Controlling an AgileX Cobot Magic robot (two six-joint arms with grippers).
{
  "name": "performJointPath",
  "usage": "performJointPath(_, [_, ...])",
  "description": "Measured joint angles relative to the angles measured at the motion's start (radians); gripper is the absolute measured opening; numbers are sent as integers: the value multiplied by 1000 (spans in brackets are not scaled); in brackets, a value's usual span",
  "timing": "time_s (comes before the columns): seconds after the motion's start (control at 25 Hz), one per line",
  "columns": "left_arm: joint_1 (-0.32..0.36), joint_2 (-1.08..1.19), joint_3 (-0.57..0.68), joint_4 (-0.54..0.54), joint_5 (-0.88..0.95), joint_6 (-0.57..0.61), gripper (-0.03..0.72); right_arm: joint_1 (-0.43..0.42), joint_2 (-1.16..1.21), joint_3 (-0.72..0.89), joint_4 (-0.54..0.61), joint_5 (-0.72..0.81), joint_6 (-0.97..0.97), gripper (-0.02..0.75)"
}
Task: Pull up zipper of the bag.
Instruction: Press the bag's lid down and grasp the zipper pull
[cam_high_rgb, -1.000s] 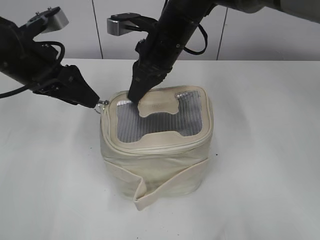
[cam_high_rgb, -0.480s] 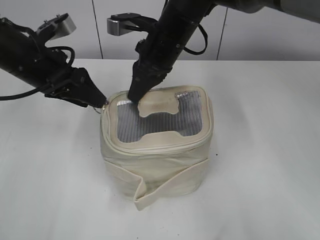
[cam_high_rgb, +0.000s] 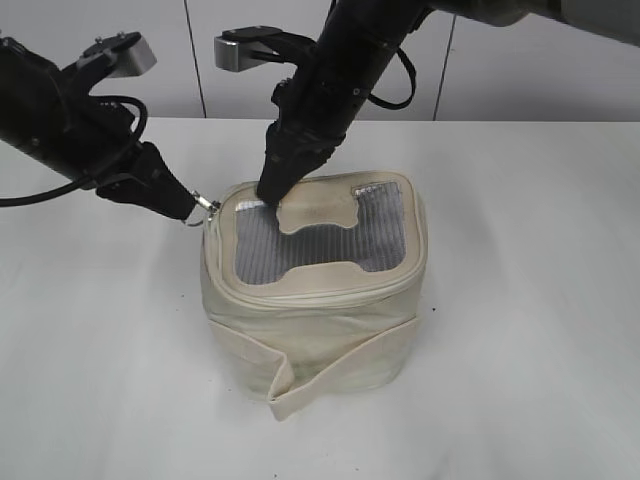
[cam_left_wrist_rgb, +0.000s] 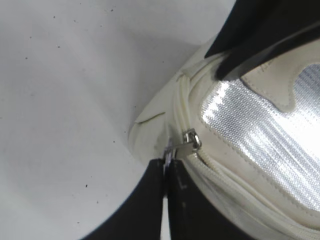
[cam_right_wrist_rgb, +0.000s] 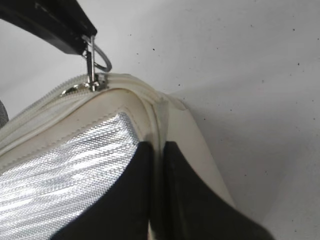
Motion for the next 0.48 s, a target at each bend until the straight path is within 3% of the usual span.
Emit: performJointPath(0.48, [0, 0, -5, 39, 146, 12, -2, 2, -1, -29, -13, 1, 57, 41])
